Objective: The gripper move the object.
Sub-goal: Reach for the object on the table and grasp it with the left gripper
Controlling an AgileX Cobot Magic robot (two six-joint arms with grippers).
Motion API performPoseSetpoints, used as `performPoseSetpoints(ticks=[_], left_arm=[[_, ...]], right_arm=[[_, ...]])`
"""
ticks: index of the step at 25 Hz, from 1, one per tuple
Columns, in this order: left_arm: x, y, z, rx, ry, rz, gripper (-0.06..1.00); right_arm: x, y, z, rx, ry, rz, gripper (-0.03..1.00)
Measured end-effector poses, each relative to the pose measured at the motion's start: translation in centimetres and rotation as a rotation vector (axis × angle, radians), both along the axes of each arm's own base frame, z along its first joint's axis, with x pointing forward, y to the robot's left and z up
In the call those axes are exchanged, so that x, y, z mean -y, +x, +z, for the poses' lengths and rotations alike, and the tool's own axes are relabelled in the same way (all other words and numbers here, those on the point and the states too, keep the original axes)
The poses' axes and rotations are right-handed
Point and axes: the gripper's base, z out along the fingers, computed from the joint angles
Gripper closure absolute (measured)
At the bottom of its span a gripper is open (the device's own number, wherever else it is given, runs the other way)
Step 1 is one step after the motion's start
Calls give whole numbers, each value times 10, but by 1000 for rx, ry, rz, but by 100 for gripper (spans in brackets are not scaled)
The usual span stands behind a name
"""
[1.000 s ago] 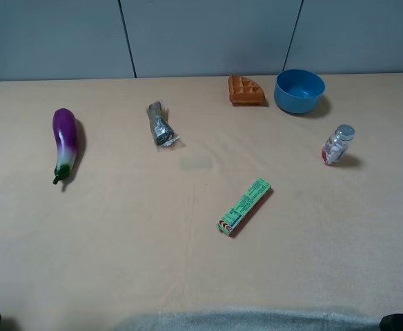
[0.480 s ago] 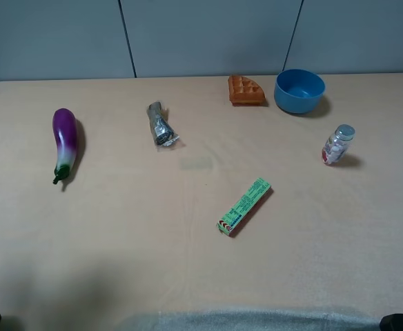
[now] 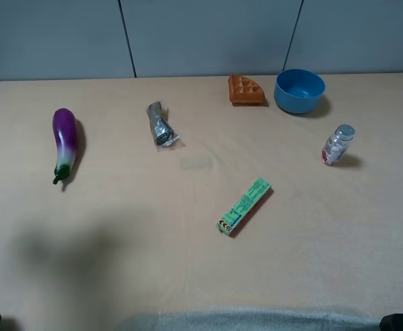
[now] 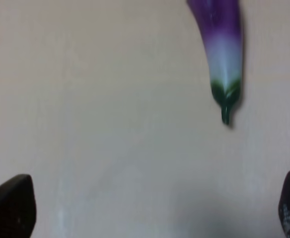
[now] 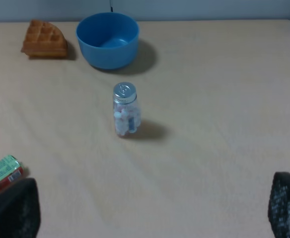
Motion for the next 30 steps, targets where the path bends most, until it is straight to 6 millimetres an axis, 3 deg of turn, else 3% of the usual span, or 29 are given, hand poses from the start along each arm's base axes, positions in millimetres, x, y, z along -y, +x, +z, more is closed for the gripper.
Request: performPoseSetpoints(ticks=[19,30], left_arm=[[11,84,-66,-58,-71,29,-3],[15,131,-88,-105,-86,54,-3]], right_arm=[[0,0,0,0,1,0,28],[0,0,0,0,1,0,28]])
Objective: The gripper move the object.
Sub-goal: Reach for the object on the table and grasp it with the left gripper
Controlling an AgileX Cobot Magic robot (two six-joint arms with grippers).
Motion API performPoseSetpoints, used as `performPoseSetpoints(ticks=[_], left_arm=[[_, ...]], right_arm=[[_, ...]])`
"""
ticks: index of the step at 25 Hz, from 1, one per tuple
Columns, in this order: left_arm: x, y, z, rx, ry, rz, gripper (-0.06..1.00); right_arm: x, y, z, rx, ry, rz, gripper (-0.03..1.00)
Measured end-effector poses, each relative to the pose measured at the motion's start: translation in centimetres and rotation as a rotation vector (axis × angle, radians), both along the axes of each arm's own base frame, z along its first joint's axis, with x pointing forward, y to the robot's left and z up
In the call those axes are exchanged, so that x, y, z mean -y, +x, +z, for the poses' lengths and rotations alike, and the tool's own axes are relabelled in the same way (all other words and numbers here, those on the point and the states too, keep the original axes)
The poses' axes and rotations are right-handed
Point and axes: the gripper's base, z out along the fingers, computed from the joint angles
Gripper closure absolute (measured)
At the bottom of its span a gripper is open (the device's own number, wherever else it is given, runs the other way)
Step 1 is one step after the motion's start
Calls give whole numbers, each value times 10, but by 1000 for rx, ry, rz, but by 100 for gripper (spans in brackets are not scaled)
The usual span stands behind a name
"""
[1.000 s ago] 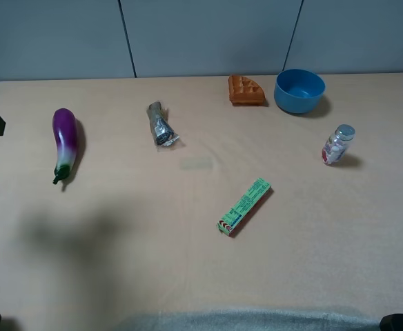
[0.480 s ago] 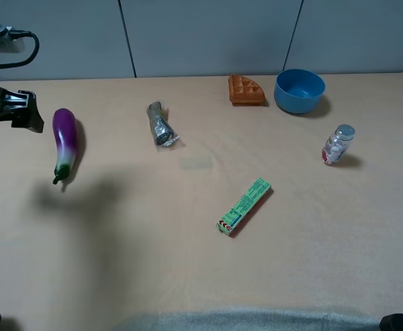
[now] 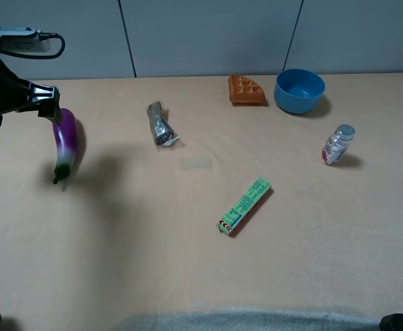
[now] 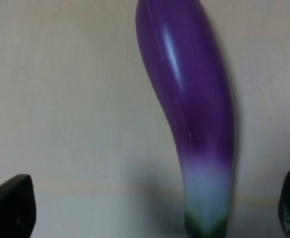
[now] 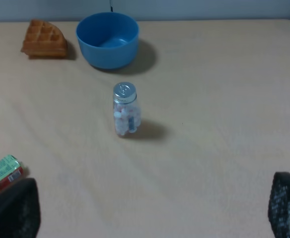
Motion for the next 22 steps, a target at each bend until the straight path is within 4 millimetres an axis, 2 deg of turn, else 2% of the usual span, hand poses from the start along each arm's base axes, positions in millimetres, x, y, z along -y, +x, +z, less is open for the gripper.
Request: performPoseSetpoints(ticks=[11,22], left_arm=[[6,20,-41,-11,-51,33,-3],[19,30,-84,-31,-100,46,-3]], right_arm=[[0,0,0,0,0,0,28],[0,0,0,0,0,0,28]])
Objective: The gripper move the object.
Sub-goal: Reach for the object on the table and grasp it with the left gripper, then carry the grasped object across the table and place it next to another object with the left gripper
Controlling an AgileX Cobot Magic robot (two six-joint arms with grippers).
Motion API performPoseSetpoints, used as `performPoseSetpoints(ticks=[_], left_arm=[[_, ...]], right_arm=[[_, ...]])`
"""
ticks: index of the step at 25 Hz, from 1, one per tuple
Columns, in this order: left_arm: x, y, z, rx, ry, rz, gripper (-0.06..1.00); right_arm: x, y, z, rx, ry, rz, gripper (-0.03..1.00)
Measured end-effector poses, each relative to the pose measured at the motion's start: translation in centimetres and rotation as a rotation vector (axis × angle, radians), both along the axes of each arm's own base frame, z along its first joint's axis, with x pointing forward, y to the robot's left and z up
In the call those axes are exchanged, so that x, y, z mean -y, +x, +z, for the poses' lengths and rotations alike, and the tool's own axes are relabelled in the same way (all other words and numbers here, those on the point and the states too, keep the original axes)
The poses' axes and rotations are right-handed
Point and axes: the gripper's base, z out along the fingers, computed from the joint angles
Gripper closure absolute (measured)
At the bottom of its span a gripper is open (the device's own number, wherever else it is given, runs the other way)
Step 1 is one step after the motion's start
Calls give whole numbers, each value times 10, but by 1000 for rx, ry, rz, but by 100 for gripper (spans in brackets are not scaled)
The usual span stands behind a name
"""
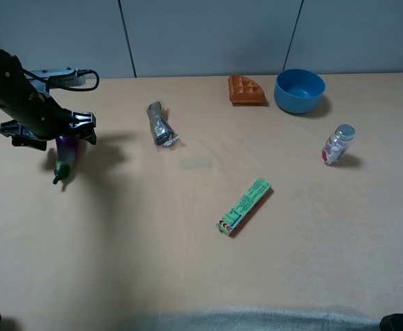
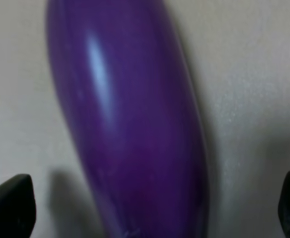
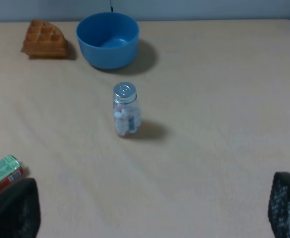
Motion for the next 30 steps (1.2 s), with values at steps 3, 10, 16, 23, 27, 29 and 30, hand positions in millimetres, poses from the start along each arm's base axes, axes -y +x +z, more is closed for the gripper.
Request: performPoseSetpoints(ticks=[3,10,16,23,27,29,30], left_arm=[[0,0,-7,-12,-2,3,-3],[0,0,-8,-15,-2,3,7],[0,0,-8,-14,-2,3,33],[0,0,-8,-14,-3,4,46],[0,0,-8,-15,-4,7,46],[0,0,-8,-15,-5,9,46],[0,0,-8,-15,-5,9,46]], right_arm=[[0,0,0,0,0,0,28],[0,0,0,0,1,1,28],[0,0,0,0,2,2,28],[0,0,0,-1,3,2,28],[0,0,0,-1,3,2,28],[0,0,0,-1,3,2,28],[0,0,0,-1,3,2,28]])
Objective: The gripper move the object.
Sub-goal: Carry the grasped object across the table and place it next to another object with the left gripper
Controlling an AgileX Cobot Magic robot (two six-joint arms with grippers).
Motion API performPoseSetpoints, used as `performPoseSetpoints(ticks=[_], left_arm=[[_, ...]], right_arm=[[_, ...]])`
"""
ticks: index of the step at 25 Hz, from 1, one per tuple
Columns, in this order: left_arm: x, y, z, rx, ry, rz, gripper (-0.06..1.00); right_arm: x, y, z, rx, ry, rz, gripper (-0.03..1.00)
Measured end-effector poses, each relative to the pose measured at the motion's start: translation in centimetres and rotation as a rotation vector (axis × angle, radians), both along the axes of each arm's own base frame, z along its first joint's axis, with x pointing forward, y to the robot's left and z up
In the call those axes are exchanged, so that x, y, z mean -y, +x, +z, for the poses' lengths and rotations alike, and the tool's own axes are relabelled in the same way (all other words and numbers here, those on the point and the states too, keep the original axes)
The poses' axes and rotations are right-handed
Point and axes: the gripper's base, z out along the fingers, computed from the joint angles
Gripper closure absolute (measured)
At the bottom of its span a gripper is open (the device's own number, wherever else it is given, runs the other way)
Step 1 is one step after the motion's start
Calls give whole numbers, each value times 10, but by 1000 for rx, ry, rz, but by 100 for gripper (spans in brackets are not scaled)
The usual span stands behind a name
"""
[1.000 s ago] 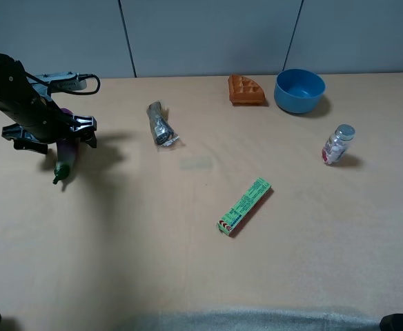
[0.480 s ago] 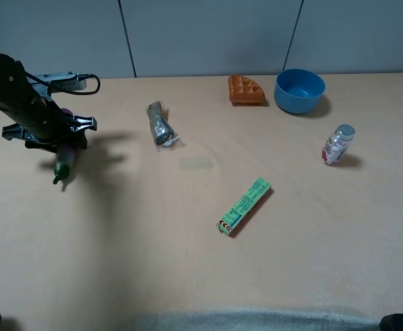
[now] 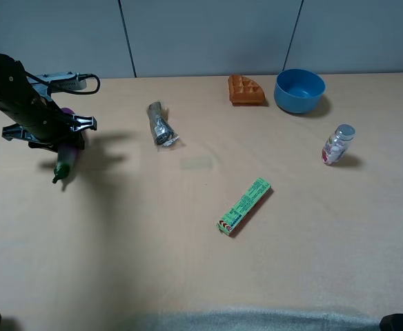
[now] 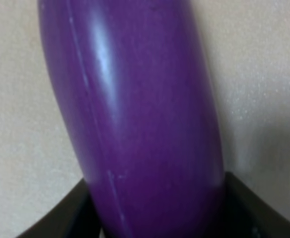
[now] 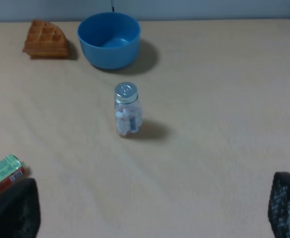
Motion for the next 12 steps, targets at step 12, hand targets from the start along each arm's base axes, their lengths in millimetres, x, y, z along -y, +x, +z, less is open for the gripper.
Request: performPoseSetpoints(ticks=[12], left_arm=[[0,-2,15,16,-11,27,46]], right_arm=[[0,0,0,0,0,0,28]])
